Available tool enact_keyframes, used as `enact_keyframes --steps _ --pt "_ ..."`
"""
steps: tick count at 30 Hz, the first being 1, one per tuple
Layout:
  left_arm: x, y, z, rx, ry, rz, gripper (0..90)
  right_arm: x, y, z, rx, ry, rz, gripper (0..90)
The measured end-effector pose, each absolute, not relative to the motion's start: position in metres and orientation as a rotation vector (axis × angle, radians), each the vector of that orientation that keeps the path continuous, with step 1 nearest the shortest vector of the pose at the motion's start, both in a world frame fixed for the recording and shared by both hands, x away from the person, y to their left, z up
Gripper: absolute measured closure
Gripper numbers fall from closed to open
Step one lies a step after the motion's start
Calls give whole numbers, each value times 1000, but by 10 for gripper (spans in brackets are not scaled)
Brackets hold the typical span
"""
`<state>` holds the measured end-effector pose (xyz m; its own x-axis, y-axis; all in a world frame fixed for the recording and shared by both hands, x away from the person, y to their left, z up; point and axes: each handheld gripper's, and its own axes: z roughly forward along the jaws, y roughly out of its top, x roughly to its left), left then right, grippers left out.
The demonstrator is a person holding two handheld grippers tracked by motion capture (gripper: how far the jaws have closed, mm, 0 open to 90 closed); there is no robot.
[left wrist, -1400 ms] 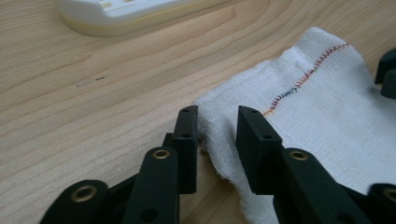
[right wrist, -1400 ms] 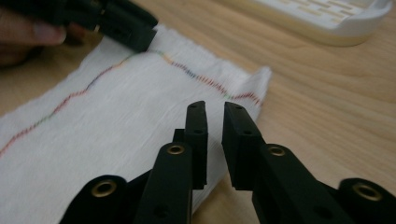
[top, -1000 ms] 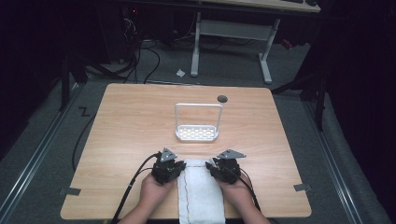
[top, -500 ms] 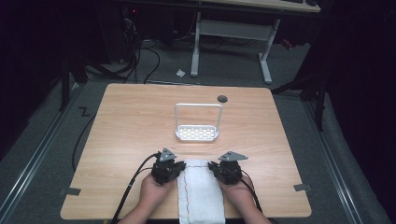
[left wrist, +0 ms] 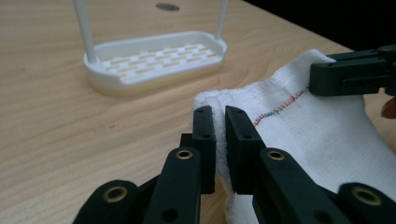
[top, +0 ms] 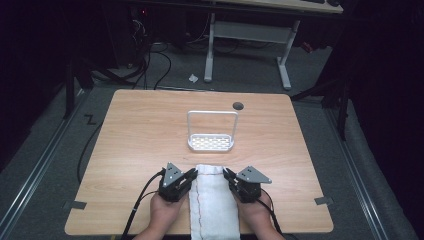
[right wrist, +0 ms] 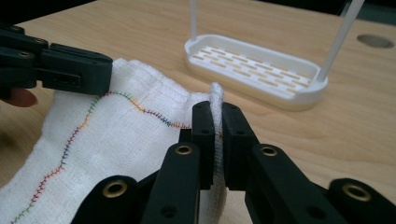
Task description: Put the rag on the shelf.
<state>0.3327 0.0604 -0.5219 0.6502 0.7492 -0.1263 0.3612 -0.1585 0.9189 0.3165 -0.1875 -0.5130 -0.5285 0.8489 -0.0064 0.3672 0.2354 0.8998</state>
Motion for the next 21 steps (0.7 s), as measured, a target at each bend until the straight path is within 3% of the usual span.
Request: enact_keyframes --steps 21 --pt "326 58 -434 1596 828 576 834 313 -193 -437 968 1779 1402 855"
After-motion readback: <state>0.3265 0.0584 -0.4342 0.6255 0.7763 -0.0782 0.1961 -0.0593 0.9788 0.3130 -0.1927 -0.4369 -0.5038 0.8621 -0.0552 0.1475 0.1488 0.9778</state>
